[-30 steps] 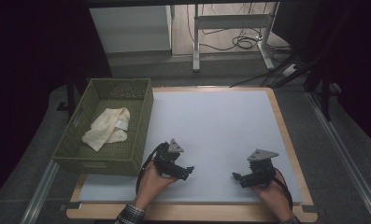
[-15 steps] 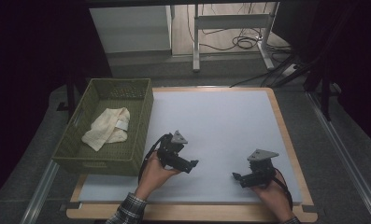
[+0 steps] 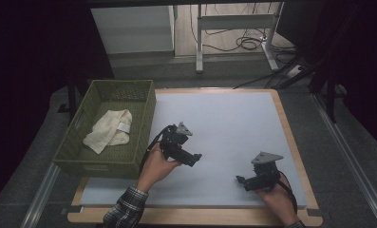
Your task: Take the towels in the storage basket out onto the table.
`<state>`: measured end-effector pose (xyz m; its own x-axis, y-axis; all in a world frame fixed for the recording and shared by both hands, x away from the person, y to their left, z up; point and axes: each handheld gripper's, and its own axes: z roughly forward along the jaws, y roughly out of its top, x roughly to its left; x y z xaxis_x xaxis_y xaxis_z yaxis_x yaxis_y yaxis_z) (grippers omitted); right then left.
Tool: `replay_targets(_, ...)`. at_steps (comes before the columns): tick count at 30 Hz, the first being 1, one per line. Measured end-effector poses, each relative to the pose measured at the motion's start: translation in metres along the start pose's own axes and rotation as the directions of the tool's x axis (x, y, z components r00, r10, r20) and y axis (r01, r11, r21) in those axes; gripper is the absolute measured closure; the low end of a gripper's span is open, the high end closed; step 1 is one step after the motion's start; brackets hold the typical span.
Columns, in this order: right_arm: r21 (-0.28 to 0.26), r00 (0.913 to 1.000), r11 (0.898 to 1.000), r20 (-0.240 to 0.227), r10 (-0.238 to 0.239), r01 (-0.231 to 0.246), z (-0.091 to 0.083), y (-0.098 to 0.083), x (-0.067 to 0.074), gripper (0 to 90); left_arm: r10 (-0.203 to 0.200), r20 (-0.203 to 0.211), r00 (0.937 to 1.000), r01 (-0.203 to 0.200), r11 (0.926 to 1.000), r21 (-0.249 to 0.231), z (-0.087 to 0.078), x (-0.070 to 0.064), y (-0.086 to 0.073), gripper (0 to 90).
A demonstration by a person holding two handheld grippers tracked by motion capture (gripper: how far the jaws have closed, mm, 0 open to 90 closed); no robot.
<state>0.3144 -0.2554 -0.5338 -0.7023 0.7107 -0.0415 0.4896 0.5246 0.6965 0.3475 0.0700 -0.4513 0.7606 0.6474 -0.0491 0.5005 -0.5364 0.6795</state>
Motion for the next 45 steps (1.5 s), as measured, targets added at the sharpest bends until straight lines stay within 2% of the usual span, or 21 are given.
replay_targets(5, -0.001, 1.0000, 1.000, 0.001, 0.000, 0.000, 0.000, 0.000, 0.000, 2.0, -0.008, 0.006, 0.9999, 0.008, 0.9999, 0.007, -0.005, 0.006, 0.006, 0.0)
replay_targets(11, -0.001, 1.0000, 1.000, 0.001, -0.002, 0.002, 0.000, 0.000, 0.000, 2.0, -0.007, -0.012, 0.9999, 0.008, 0.9997, 0.024, -0.016, 0.016, 0.015, 0.0)
replay_targets(17, -0.001, 1.0000, 1.000, 0.001, 0.000, 0.000, 0.000, 0.000, 0.000, 2.0, -0.009, -0.065, 0.9979, 0.012, 0.9992, 0.038, -0.029, 0.032, 0.021, 0.0)
replay_targets(20, -0.003, 1.0000, 1.000, 0.001, 0.001, -0.001, 0.000, 0.000, 0.000, 2.0, -0.020, -0.077, 0.9968, 0.023, 0.9990, 0.038, -0.035, 0.039, 0.022, 0.0)
replay_targets(24, -0.003, 1.0000, 1.000, 0.001, 0.002, -0.002, 0.000, 0.000, 0.000, 2.1, -0.038, -0.125, 0.9914, 0.044, 0.9982, 0.041, -0.046, 0.054, 0.021, 0.0)
replay_targets(27, -0.003, 1.0000, 1.000, 0.001, 0.001, -0.001, 0.000, 0.000, 0.000, 2.0, -0.042, -0.142, 0.9891, 0.049, 0.9977, 0.048, -0.051, 0.061, 0.020, 0.0)
replay_targets(28, -0.003, 1.0000, 1.000, 0.002, 0.001, -0.001, 0.000, 0.000, 0.000, 2.0, -0.054, -0.159, 0.9858, 0.063, 0.9968, 0.050, -0.055, 0.067, 0.019, 0.0)
replay_targets(29, -0.003, 1.0000, 1.000, 0.002, 0.001, -0.001, 0.000, 0.000, 0.000, 2.0, -0.054, -0.159, 0.9858, 0.063, 0.9968, 0.050, -0.055, 0.067, 0.019, 0.0)
replay_targets(30, -0.003, 1.0000, 1.000, 0.002, 0.000, 0.000, 0.000, 0.000, 0.000, 2.0, -0.067, -0.176, 0.9820, 0.078, 0.9954, 0.055, -0.059, 0.075, 0.018, 0.0)
replay_targets(32, -0.003, 1.0000, 1.000, 0.002, 0.000, 0.000, 0.000, 0.000, 0.000, 2.1, -0.079, -0.181, 0.9803, 0.090, 0.9946, 0.053, -0.062, 0.079, 0.016, 0.0)
replay_targets(33, -0.003, 1.0000, 1.000, 0.001, 0.000, 0.000, 0.000, 0.000, 0.000, 2.0, -0.099, -0.187, 0.9773, 0.110, 0.9928, 0.048, -0.067, 0.087, 0.014, 0.0)
replay_targets(35, -0.003, 1.0000, 1.000, 0.002, 0.000, 0.000, 0.000, 0.000, 0.000, 2.0, -0.113, -0.204, 0.9724, 0.125, 0.9911, 0.046, -0.071, 0.096, 0.010, 0.0)
replay_targets(38, -0.003, 1.0000, 1.000, 0.002, 0.000, 0.000, 0.000, 0.000, 0.000, 2.0, -0.134, -0.224, 0.9652, 0.148, 0.9879, 0.047, -0.075, 0.106, 0.004, 0.0)
replay_targets(39, -0.003, 1.0000, 1.000, 0.001, 0.000, 0.000, 0.000, 0.000, 0.000, 2.0, -0.134, -0.224, 0.9652, 0.148, 0.9879, 0.047, -0.075, 0.106, 0.004, 0.0)
replay_targets(40, -0.003, 1.0000, 1.000, 0.001, 0.000, 0.000, 0.000, 0.000, 0.000, 2.0, -0.142, -0.237, 0.9611, 0.158, 0.9862, 0.049, -0.077, 0.112, 0.001, 0.0)
replay_targets(45, -0.003, 1.0000, 1.000, 0.002, 0.000, 0.000, 0.000, 0.000, 0.000, 2.0, -0.204, -0.303, 0.9308, 0.223, 0.9743, 0.029, -0.083, 0.131, -0.008, 0.0)
